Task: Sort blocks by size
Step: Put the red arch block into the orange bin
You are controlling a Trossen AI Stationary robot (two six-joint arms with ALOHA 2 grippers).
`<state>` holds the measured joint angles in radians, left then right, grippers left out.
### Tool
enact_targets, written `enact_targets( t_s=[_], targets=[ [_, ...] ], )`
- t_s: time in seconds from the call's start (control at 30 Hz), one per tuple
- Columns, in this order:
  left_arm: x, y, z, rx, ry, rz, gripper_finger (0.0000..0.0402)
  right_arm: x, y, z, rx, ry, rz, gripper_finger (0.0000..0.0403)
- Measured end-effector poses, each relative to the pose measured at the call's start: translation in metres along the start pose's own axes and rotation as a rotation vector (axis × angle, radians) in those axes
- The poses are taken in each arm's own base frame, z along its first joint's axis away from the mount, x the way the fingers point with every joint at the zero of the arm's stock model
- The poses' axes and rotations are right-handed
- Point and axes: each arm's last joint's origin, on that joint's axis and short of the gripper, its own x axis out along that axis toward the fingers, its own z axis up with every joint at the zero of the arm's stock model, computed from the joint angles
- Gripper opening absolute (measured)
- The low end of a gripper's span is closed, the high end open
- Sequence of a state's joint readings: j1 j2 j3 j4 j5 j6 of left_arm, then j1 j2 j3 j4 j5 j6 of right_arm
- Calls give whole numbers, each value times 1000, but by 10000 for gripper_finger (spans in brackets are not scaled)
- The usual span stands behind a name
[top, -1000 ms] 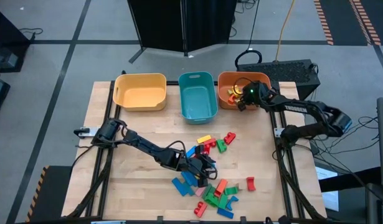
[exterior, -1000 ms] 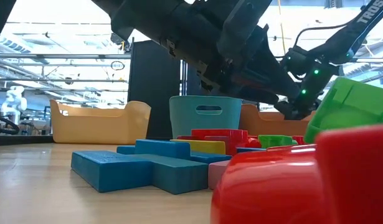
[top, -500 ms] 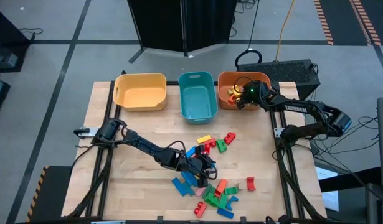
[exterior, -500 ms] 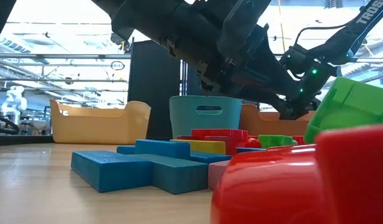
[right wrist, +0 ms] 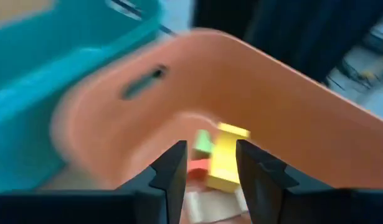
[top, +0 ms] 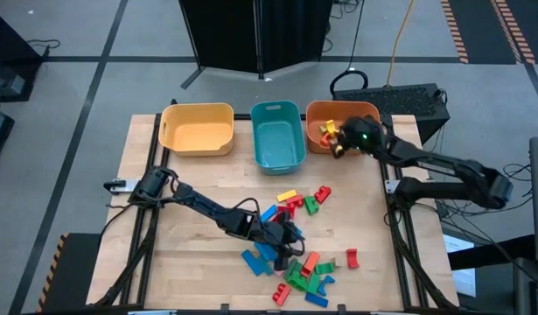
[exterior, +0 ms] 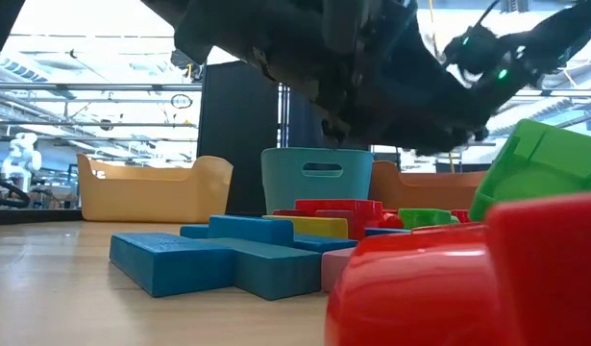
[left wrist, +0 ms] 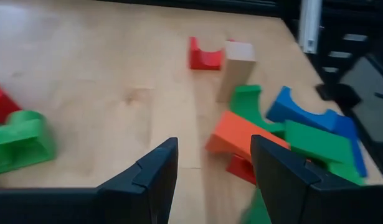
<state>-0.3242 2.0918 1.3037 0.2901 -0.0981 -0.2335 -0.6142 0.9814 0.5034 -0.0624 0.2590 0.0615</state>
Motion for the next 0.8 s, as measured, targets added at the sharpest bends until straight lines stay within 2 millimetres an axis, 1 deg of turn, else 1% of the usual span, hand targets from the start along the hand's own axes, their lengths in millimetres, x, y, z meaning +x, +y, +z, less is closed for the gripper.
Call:
enact_targets(
  t_s=[0.13,0.23,0.3,0.43,0.67,0.8],
  targets=[
    [-1,-6,-1,5,6,-27,192,-32,13,-3,-49,6,215,124],
    [-1,-12,-3,11,7,-38,192,-53,22,-14,-67,92,415,123],
    [-1,-14,-3,13,8,-41,192,-64,29,-23,-58,177,536,123],
    [-1,-13,-3,-9,1,-12,192,-76,46,-35,-34,249,707,123],
    [-1,-12,-2,-10,-15,17,192,-90,73,-47,-40,300,858,123],
    [-1,-12,-2,-10,-15,19,192,-99,86,-54,-37,357,925,123]
  ],
)
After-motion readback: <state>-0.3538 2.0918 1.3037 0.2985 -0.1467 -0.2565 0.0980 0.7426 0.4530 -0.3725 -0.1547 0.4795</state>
